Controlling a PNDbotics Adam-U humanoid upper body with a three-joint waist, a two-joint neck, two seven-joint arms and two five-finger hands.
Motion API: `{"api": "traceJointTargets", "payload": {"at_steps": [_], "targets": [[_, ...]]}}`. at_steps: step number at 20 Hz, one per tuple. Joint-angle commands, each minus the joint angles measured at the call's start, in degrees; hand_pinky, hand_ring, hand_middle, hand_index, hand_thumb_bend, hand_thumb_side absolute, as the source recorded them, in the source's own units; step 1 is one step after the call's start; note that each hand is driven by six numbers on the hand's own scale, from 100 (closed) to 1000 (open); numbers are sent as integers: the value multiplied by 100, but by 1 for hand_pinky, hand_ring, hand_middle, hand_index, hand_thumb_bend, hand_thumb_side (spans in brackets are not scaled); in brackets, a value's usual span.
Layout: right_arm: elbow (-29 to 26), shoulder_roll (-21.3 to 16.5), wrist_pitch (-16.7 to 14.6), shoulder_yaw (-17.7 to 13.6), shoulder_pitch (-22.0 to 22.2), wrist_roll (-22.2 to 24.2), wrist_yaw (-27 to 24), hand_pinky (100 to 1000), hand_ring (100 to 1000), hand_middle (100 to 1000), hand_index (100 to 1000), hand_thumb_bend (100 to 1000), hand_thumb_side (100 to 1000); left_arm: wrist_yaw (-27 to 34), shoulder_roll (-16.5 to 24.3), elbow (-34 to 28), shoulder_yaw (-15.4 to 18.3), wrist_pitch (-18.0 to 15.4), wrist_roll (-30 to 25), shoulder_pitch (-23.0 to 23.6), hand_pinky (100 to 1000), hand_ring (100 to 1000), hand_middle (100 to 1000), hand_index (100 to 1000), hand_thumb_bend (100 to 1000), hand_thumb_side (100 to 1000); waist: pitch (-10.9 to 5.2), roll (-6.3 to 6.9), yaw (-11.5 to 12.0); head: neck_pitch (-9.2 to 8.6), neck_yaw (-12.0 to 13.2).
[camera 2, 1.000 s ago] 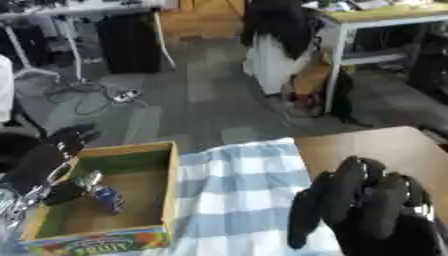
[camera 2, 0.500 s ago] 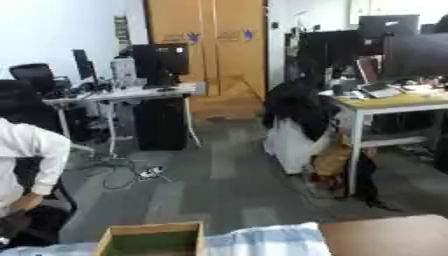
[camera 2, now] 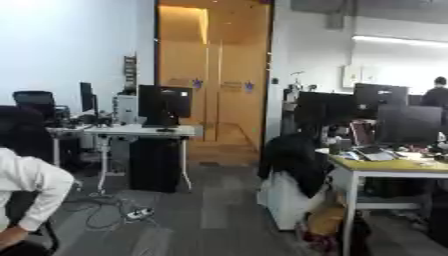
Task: Pick up objects on the table and place them in the box.
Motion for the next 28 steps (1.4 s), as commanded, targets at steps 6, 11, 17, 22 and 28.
{"api": "traceJointTargets", "payload": {"at_steps": [6, 11, 17, 22, 28], "targets": [[-64, -64, -2017, -207, -76, 1980, -318, 100, 273, 240, 398, 100, 628, 2, 102, -261, -83, -178, -80, -12, 896, 890, 1000, 998, 857, 572, -82, 13, -11, 20, -40], [-64, -118, -2017, -473, -174, 1980, -1058, 100, 245, 217, 380, 100, 659, 615, 187, -240, -155, -1, 599, 99, 834, 817, 1000, 963, 515, 788, -86, 62, -119, 0, -92], [-64, -166, -2017, -313, -126, 1980, -672, 262, 445, 427, 540, 100, 778, 784, 220, -230, -46, -513, 885, 172, 861, 800, 964, 950, 100, 525, -93, 79, -164, -459, -417], [-64, -179, -2017, -340, -95, 1980, -714, 298, 464, 449, 556, 100, 796, 796, 199, -281, 109, -759, 1331, 137, 651, 713, 847, 874, 100, 672, -110, 98, -177, -742, -569], [-64, -206, -2017, -403, -111, 1980, -845, 314, 472, 457, 562, 100, 800, 512, 217, -213, 141, -528, 1361, 181, 913, 842, 971, 993, 748, 422, -136, 122, -207, -885, -586]]}}
